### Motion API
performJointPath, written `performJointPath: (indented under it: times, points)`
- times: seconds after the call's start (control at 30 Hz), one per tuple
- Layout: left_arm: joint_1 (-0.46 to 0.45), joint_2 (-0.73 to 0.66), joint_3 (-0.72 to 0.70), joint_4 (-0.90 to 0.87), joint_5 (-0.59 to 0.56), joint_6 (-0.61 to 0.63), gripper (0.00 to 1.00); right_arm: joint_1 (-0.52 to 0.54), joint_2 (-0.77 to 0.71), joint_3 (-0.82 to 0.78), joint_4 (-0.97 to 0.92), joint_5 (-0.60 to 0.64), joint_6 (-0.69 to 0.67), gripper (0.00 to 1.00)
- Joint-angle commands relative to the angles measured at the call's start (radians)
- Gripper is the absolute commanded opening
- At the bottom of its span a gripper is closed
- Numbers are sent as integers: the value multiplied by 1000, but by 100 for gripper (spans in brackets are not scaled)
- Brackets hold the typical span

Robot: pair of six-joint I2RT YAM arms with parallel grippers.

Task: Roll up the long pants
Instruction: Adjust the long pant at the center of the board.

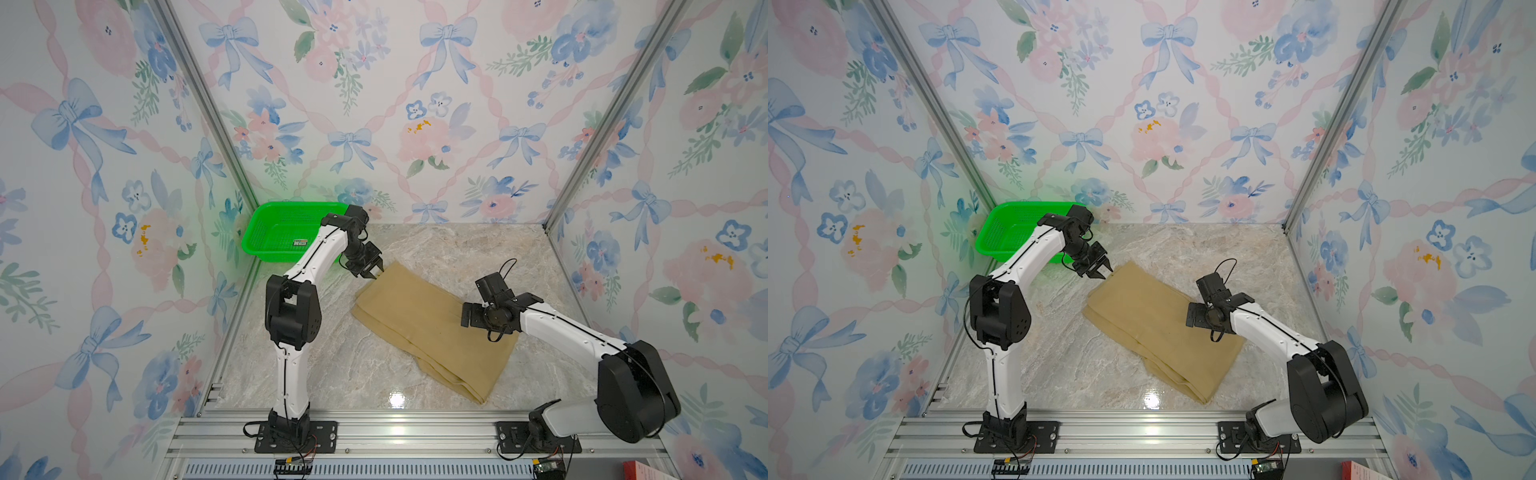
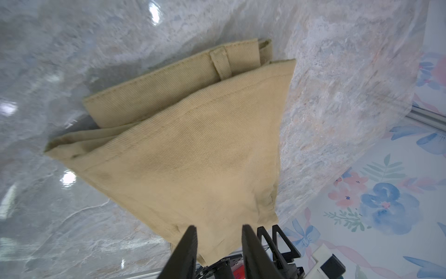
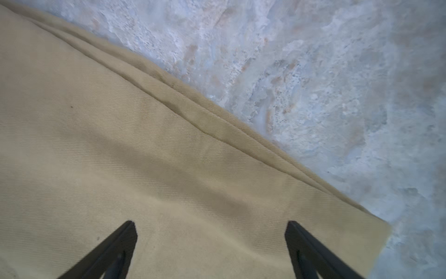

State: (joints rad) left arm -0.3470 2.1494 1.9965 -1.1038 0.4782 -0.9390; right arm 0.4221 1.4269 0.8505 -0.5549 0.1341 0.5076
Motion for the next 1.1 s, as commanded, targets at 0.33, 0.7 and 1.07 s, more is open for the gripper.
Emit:
performJointPath:
  times: [0.33, 0.7, 1.07]
  points:
    - [-61, 568, 550, -170, 18, -39, 99, 125, 123, -45, -132, 4, -67, 100]
    - [56, 768, 785, 204, 48, -94, 99, 317, 439, 247, -158, -105, -90, 100]
    - [87, 623, 860, 486, -46, -62, 99, 370, 596, 715, -277, -149, -181, 100]
